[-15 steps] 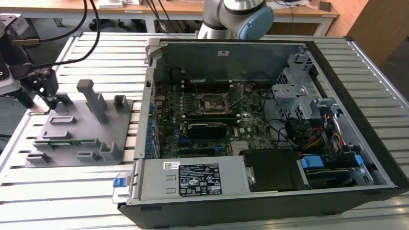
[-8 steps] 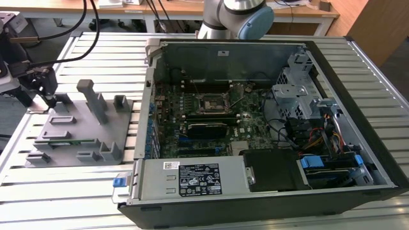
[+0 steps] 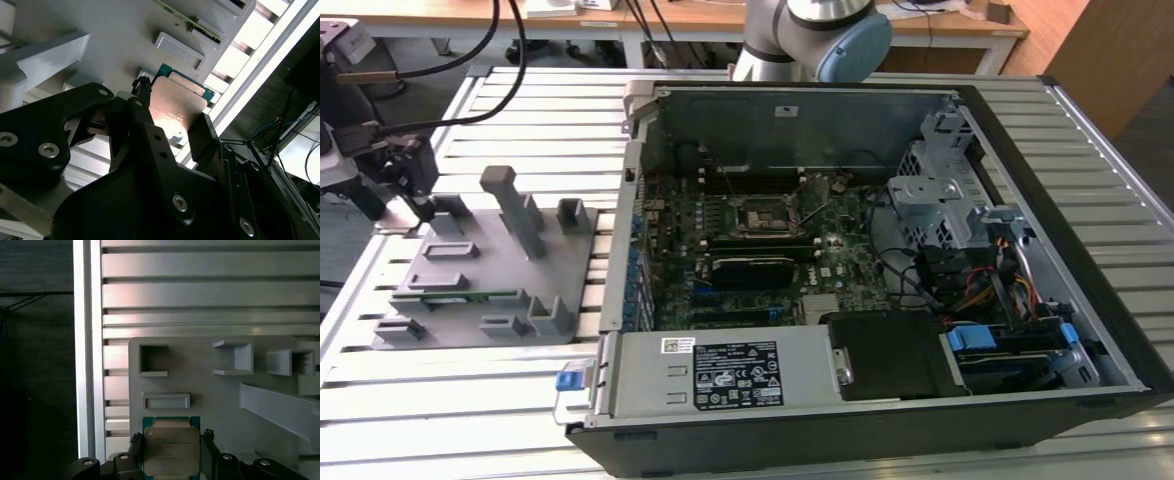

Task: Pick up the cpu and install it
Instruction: 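Pick up the cpu and move it towards the insertion slot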

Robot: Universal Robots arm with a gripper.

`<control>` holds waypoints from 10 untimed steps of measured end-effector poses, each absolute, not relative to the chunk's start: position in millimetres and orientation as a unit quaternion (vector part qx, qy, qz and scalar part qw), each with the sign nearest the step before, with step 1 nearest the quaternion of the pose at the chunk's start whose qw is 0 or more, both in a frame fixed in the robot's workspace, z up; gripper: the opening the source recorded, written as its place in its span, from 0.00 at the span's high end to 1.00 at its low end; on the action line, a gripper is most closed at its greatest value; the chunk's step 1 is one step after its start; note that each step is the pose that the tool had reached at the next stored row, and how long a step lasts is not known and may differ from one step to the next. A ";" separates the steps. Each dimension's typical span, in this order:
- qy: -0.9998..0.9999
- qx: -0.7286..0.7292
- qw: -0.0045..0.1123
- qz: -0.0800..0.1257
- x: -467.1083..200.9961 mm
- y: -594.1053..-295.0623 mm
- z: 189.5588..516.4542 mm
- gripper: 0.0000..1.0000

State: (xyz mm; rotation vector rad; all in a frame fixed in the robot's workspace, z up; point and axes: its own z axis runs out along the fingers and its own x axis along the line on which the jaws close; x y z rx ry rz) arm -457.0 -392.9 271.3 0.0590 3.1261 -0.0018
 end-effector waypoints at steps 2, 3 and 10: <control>1.000 0.019 0.007 -0.001 -457.0 -392.8 272.4 0.46; 1.000 0.019 0.007 -0.001 -457.0 -392.7 273.0 0.46; 1.000 0.019 0.007 -0.001 -457.0 -392.1 276.9 0.46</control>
